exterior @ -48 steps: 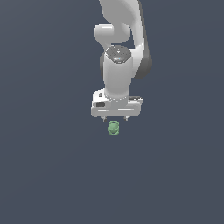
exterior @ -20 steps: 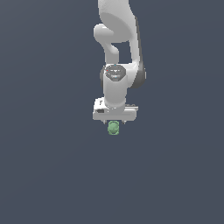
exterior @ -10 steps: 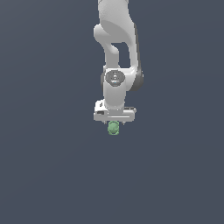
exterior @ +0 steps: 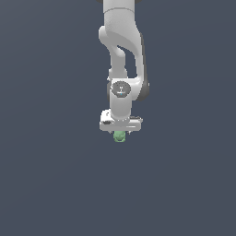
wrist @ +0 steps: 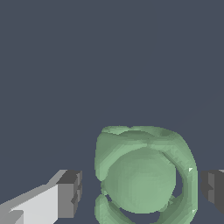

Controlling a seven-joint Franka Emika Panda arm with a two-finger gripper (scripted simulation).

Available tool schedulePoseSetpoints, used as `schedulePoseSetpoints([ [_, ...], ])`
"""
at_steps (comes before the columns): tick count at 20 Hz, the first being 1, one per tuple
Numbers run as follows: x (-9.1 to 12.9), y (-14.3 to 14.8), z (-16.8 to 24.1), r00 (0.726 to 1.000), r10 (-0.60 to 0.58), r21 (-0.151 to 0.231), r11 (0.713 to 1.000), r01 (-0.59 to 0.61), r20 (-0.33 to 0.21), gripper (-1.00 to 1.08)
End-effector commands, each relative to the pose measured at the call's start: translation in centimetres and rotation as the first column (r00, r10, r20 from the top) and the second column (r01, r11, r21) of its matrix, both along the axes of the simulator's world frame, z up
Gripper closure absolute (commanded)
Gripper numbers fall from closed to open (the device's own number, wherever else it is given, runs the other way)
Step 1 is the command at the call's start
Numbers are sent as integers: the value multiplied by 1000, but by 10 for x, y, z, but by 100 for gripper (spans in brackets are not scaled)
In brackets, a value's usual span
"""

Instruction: Pick up the object and move it to a goal position.

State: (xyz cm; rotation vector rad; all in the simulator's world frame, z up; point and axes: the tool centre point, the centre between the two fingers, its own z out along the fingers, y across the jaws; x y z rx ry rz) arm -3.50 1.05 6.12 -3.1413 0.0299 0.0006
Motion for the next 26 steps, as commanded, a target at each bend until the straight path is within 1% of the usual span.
schedulePoseSetpoints([
  [1,-1,0,-12,1000,0,0,1000,0,0,-92],
  [7,0,0,-22,1000,0,0,1000,0,0,-92],
  [8,0,0,-22,1000,0,0,1000,0,0,108],
  [20,-1,0,-21,1000,0,0,1000,0,0,108],
  [26,-11,-6,-18,1000,0,0,1000,0,0,108],
])
